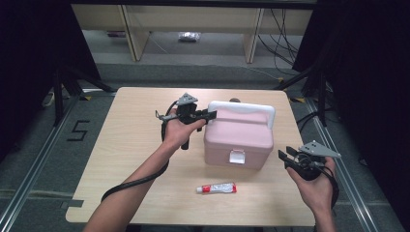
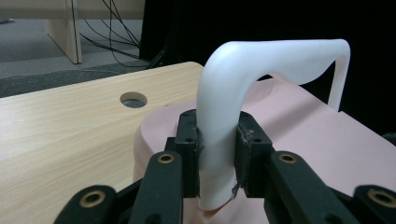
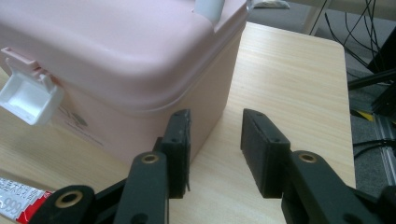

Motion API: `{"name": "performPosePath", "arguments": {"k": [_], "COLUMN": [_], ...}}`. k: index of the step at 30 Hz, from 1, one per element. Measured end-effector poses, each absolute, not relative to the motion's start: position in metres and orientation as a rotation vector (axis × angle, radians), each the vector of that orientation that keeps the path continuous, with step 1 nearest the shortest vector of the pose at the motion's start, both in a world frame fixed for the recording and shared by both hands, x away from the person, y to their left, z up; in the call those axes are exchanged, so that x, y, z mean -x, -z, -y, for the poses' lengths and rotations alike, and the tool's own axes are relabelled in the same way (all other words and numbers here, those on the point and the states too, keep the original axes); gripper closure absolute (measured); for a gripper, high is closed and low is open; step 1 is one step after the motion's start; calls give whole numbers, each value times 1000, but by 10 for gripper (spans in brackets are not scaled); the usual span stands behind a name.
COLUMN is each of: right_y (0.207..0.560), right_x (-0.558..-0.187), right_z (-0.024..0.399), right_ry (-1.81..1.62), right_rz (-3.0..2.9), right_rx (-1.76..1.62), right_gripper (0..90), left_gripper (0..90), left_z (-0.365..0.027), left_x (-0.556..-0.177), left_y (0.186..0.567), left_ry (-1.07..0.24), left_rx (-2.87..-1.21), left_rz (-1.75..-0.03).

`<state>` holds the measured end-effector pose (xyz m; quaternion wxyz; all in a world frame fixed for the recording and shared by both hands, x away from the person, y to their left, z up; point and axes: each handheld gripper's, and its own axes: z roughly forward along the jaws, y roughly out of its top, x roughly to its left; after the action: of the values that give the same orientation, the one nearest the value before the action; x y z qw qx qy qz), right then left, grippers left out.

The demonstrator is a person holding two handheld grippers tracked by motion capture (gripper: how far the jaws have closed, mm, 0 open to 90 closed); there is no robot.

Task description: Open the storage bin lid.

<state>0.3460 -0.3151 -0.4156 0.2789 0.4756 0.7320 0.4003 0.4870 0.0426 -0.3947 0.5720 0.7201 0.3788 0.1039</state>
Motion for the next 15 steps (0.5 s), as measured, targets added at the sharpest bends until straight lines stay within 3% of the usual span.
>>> {"name": "performPosePath", "arguments": {"k": [8, 15], "right_y": [411, 405], "right_x": [-343, -339], "right_z": [310, 308], "right_ry": [-1089, -1120], "right_rz": [-1958, -1952], "right_rx": [-1296, -1279], "right_gripper": [702, 845], "left_gripper": [734, 734], "left_z": [-39, -41], "left_x": [-487, -490], "left_y": [386, 380], "left_ry": [-232, -226], "left_rx": [-1690, -1676], "left_rz": [-899, -911]}}
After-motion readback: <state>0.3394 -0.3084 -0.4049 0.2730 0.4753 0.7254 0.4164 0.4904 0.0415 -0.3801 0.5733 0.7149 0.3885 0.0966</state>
